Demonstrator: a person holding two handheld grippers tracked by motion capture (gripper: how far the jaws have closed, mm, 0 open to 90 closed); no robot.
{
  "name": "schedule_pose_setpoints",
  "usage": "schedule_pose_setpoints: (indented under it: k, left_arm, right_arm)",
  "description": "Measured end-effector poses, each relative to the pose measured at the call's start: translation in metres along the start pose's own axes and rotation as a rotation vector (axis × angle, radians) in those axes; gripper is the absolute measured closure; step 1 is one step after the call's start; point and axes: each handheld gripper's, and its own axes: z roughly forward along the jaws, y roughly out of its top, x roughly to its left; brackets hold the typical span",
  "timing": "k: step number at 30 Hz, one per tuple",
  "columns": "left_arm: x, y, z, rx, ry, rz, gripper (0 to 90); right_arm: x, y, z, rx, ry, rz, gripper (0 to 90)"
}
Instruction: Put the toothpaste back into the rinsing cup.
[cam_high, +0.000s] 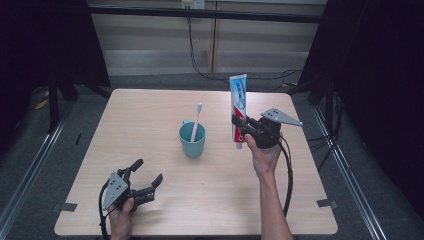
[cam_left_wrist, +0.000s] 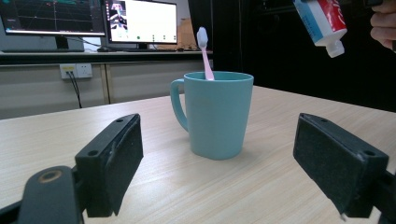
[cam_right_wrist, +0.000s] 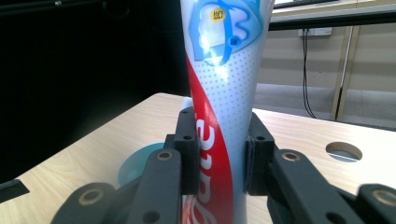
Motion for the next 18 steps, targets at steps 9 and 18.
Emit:
schedule_pose_setpoints:
  k: [9,18]
  left_arm:
    - [0.000,0.000,0.000,-0.003,-0.002,-0.003,15.7]
    - [0.000,0.000,0.000,0.000,-0.001,-0.001,15.7]
  right_arm:
    - [0.012,0.009,0.012,-0.003,0.030,-0.021,72.2]
    - [0.028,0.013,0.029,-0.007,0.067,-0.025,72.1]
